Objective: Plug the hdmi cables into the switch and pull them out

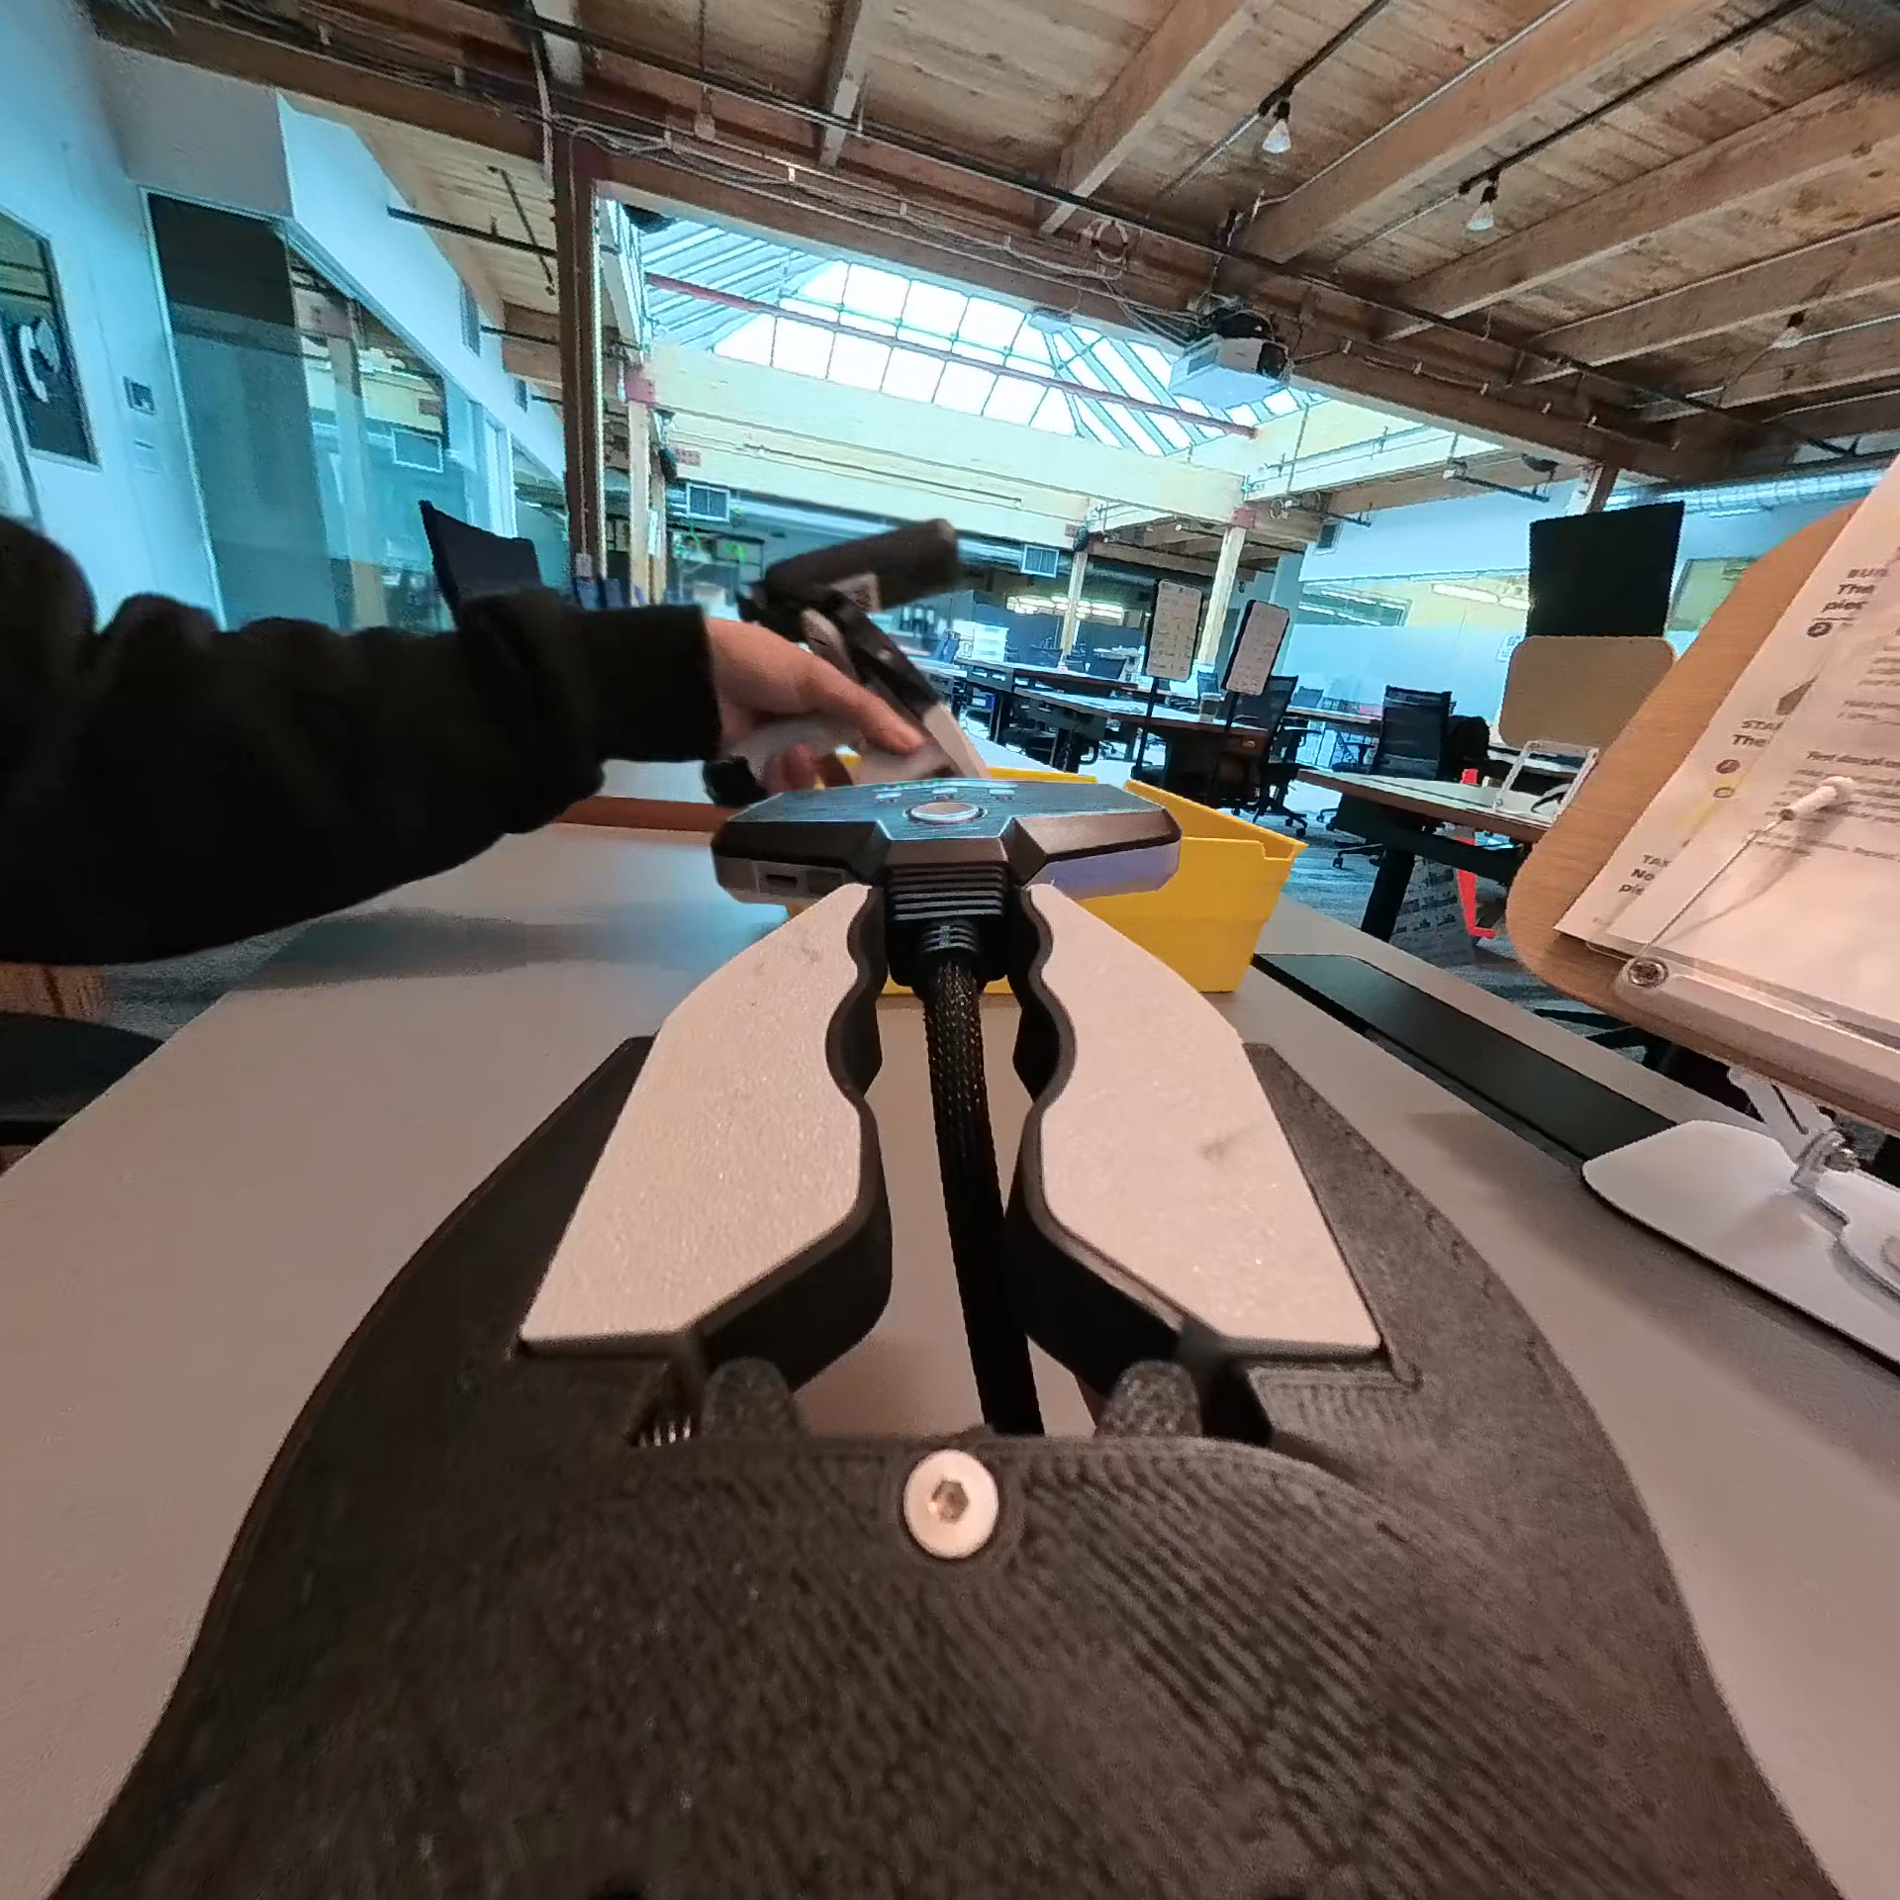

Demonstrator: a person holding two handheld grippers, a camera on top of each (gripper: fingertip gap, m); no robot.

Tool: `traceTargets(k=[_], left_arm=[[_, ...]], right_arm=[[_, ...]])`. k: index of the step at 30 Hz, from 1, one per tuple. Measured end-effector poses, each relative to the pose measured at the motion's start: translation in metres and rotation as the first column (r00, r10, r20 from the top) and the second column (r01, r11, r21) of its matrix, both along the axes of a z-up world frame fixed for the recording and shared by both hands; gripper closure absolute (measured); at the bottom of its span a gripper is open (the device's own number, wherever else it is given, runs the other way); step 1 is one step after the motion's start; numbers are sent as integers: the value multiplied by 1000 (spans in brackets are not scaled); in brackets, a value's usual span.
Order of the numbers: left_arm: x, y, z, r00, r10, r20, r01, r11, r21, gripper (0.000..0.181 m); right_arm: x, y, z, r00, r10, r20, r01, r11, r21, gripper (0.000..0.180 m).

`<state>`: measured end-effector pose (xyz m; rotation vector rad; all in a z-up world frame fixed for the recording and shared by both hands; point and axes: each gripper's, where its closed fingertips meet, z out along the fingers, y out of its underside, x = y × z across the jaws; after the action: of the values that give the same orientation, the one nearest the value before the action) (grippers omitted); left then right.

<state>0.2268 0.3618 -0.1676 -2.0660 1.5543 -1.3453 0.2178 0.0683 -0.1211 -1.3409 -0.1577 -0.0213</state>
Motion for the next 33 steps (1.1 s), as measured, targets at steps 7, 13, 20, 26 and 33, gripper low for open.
traceTargets(k=[7,13,20,26,33], left_arm=[[15,-12,9,995,-36,89,52,983,-178,171],[-23,-11,88,963,-119,240,140,988,-71,172],[-72,-60,170,852,-382,358,379,922,84,174],[-121,-162,109,594,-805,5,698,518,494,175],[-167,-197,-45,377,-768,-518,746,-80,661,175]], right_arm=[[-1,-3,2,1000,10,-12,-9,1000,9,157],[-1,-9,8,999,28,-19,-27,999,24,157],[-9,-18,18,996,85,-29,-83,995,57,157],[-12,-40,33,987,153,-45,-147,983,114,157],[-9,-56,41,983,174,-52,-164,973,161,157]])
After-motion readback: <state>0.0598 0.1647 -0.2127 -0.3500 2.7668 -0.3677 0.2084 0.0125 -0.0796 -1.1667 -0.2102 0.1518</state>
